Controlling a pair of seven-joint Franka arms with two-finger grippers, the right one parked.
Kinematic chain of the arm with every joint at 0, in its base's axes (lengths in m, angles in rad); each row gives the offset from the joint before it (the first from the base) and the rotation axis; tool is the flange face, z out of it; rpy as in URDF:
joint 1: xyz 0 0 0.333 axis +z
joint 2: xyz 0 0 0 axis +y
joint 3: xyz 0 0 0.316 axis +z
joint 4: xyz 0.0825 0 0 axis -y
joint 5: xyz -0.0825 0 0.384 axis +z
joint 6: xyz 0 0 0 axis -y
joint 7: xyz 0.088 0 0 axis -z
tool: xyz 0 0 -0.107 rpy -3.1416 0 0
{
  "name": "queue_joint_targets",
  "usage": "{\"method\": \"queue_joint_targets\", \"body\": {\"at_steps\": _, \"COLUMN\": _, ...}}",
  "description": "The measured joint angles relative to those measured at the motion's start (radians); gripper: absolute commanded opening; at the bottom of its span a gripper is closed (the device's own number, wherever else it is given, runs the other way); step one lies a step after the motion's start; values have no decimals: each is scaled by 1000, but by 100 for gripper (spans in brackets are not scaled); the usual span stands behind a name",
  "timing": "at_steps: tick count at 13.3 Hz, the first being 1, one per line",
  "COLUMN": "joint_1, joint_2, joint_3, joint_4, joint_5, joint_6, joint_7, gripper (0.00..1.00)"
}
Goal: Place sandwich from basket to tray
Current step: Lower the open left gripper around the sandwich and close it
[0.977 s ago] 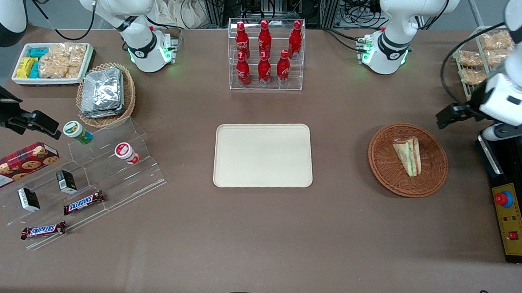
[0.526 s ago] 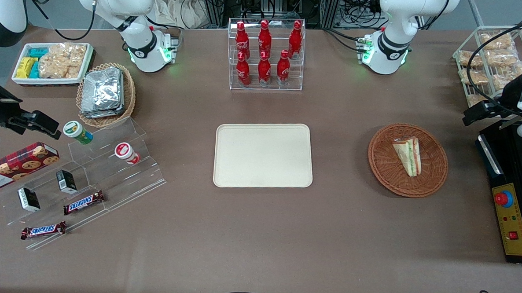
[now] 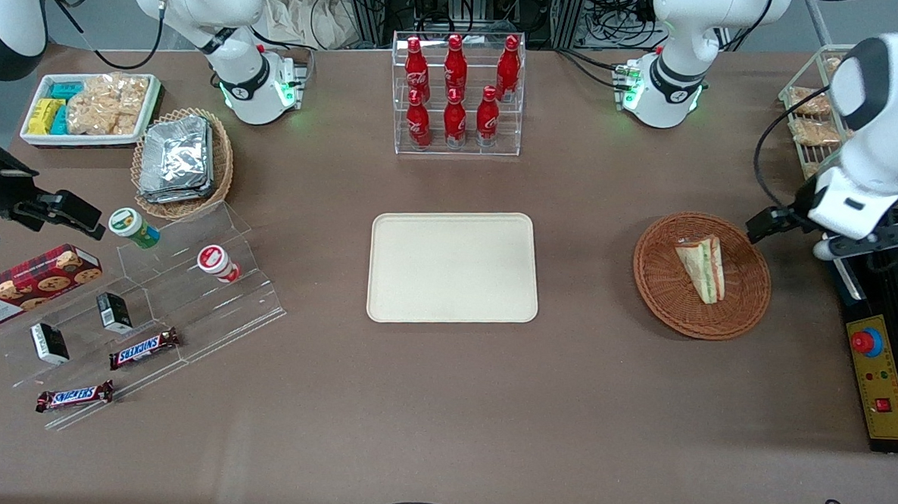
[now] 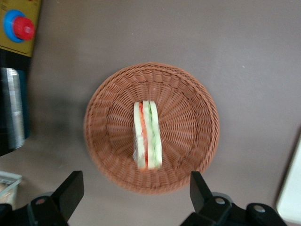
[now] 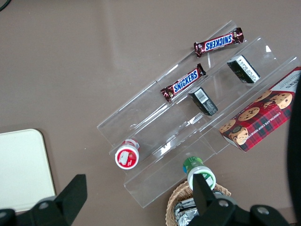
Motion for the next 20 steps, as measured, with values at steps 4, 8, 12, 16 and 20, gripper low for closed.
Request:
{"method": "queue_joint_targets", "body": {"at_steps": 4, "joint_1": -3, "joint_2": 70, "joint_3": 0, "joint_4": -175, "joint_5": 0, "joint_6": 269, "joint_7": -37, "gripper": 100}}
{"method": "queue_joint_targets", "body": {"at_steps": 8, "joint_1": -6, "joint_2": 166, "joint_3": -1, "joint_4": -190, "joint_5": 0, "joint_6": 354, "joint_7": -41, "gripper": 100}}
{"method": "queue_joint_targets", "body": {"at_steps": 12, "joint_1": -8, "joint_2": 247, "joint_3": -4, "joint_4": -191, "joint_5": 0, "joint_6": 402, "joint_7": -41, "gripper": 99}}
{"method": "queue_joint_targets", "body": {"at_steps": 16, "joint_1": -9, "joint_2": 297, "joint_3": -5, "joint_4": -192, "joint_5": 0, "joint_6": 414, "joint_7": -41, "gripper": 88}}
{"method": "queue_joint_targets", "body": {"at_steps": 20, "joint_1": -10, "joint_2": 312, "joint_3": -6, "joint_4": -208, "joint_5": 0, "joint_6": 414, "joint_7": -42, "gripper": 0}}
